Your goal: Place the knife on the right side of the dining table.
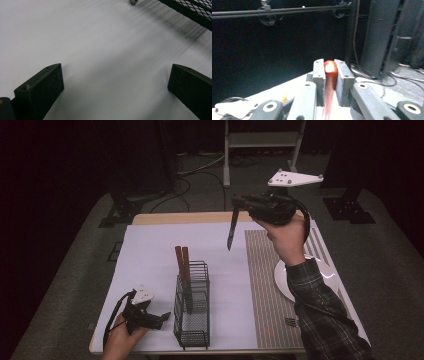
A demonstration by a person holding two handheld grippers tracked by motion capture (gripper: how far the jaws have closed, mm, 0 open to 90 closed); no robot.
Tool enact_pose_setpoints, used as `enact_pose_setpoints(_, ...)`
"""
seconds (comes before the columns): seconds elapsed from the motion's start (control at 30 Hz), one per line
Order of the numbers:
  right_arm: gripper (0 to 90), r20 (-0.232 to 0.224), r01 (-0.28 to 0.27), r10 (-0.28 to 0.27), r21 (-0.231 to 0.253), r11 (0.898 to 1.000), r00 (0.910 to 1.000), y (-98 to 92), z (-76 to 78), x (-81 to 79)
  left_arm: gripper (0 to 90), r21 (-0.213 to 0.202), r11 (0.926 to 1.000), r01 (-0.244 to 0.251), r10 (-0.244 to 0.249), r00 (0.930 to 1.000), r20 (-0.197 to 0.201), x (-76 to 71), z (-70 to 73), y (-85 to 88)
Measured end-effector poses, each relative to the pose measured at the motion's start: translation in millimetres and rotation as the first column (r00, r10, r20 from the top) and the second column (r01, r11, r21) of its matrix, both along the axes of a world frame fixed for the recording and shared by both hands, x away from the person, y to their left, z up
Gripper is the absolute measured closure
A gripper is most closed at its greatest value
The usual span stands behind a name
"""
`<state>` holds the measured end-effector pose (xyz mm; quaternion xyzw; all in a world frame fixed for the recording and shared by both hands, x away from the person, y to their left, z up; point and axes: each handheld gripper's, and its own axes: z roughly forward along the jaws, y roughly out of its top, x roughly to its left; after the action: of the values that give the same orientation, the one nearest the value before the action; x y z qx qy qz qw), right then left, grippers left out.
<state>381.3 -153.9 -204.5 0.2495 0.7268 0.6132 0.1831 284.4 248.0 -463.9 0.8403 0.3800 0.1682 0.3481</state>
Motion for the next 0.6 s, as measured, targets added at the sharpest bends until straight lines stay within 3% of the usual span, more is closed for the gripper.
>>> enact_pose_setpoints(0.2, 79.2, 0.002, 0.087, -0.087, -0.033, 0.996, 0.9962, -17.0, -13.4, 13.9, 0.0, -0.001, 1.0000, 0.000, 0.000, 1.0000, 0.001, 0.0, -0.1, -0.1)
enact_pose_setpoints(0.6, 79.2, -0.008, 0.228, -0.229, -0.062, 0.972, 0.9735, -50.2, -43.0, 39.5, 0.0, -0.003, 1.0000, -0.002, 0.002, 1.0000, 0.004, 0.1, -0.3, -0.2)
